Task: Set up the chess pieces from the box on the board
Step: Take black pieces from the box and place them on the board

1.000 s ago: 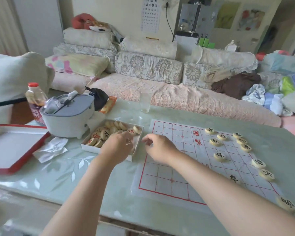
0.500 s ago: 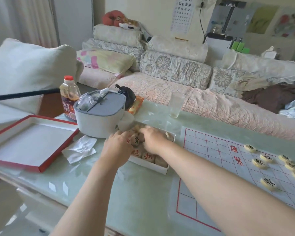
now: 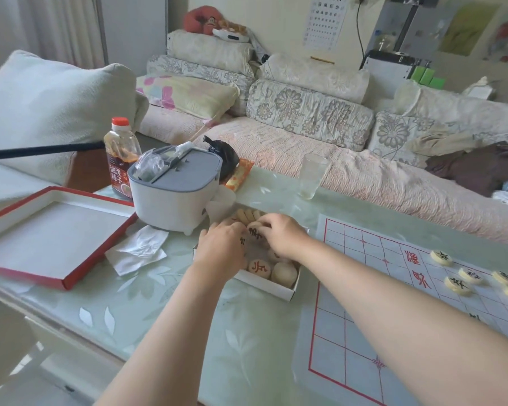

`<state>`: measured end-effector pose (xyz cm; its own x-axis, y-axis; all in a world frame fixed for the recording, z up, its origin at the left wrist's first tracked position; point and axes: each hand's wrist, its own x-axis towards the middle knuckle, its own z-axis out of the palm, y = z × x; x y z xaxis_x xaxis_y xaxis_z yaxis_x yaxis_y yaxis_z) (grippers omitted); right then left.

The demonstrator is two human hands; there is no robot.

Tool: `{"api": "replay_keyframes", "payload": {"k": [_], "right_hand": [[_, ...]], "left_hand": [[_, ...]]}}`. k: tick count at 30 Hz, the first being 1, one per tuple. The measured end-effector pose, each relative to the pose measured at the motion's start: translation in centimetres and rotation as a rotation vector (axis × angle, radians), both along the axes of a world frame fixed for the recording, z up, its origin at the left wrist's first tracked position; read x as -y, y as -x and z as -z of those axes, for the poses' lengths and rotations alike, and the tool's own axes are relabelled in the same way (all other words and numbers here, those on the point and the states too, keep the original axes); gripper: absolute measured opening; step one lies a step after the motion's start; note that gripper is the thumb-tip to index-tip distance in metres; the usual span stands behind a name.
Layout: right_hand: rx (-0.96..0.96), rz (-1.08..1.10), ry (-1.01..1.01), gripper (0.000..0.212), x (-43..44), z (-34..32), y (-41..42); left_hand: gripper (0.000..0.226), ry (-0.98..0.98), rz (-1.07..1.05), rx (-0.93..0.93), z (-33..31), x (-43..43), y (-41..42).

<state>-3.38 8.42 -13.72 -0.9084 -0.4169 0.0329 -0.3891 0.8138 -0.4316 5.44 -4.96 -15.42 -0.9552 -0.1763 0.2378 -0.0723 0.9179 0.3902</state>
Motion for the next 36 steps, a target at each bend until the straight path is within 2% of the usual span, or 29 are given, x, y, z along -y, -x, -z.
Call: {"api": "replay_keyframes", "payload": {"k": [4,11,17,22,26,32,36], "right_hand": [[0.052,0.007,0.18,0.026,-1.3,-0.3,-0.4],[0.062,0.005,0.289,0.034,-3.3,-1.3,-0.9],[0.022,0.065,0.402,0.033,-7.5,-2.8,-2.2],[0.094,0.155,0.359,0.035,-14.6,-3.1,-5.1],[0.161,0.238,0.208,0.031,-20.8,-2.4,-7.5],[0.186,0.286,0.064,0.036,-27.6,-1.2,-11.3],[0.121,0.254,-0.101,0.035,-29.5,-0.2,-13.4]], "left_hand": [[0.036,-0.081,0.01,-0.014,-0.2,-0.6,0.1],[0.03,-0.31,-0.053,-0.084,-1.0,-1.4,0.3],[0.034,-0.373,0.009,-0.192,-2.7,-4.4,0.1],[0.033,-0.339,0.172,-0.188,-3.4,-10.0,-0.3],[0.032,-0.332,0.28,-0.108,-3.5,-14.9,-1.2],[0.037,-0.255,0.484,0.13,-3.2,-21.1,-3.1],[0.031,-0.152,0.49,0.211,-2.4,-23.5,-3.2]]}}
